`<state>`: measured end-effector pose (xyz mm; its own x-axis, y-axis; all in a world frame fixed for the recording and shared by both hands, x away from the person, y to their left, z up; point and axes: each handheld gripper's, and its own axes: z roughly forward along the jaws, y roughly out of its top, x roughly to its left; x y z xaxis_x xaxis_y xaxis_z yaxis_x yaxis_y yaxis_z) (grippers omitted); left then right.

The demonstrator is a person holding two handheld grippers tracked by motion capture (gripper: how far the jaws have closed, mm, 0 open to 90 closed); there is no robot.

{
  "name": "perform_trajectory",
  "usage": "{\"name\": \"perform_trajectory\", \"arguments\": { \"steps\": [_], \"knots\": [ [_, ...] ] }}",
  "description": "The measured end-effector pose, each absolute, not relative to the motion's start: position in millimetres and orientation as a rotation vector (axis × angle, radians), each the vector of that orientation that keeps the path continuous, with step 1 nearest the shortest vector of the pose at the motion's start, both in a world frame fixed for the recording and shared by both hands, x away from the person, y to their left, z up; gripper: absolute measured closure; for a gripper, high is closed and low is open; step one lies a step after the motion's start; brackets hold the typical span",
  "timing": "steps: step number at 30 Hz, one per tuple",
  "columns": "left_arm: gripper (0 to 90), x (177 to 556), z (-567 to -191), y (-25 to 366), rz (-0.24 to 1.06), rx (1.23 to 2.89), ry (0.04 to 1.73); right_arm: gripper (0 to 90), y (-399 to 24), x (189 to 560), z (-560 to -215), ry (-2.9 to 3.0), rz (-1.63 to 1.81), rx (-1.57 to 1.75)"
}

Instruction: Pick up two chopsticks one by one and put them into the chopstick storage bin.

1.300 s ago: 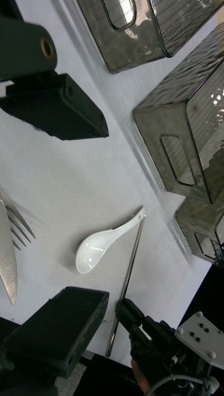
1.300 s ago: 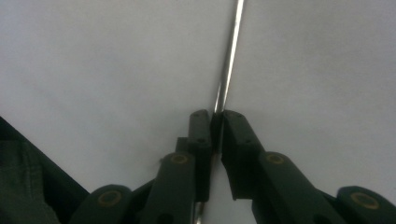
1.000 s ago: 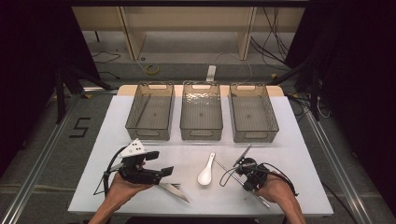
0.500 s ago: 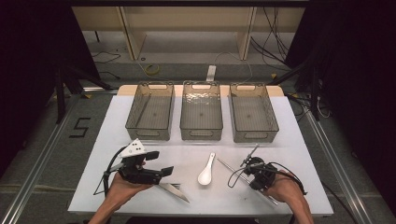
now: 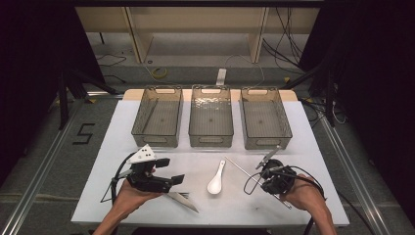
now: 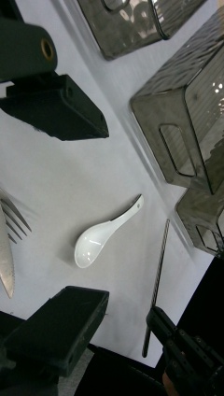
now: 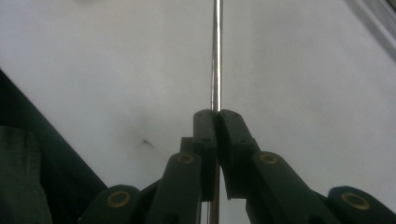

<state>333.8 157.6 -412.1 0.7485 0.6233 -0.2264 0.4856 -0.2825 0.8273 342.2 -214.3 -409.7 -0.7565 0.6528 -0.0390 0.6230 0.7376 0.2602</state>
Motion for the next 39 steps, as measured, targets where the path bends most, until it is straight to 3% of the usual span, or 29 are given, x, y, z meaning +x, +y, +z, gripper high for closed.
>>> {"name": "perform_trajectory", "arguments": {
  "steps": [21, 39],
  "knots": [
    [18.1, 338, -403, 98, 0.182, 2.204, 0.516, 86.2, -136, 329, -399, 2.911, 0.417, 0.661],
    [24.4, 342, -416, 66, 0.183, 2.407, 0.380, 86.2, -119, 322, -394, 2.933, 0.433, 0.535]
  ]
}}
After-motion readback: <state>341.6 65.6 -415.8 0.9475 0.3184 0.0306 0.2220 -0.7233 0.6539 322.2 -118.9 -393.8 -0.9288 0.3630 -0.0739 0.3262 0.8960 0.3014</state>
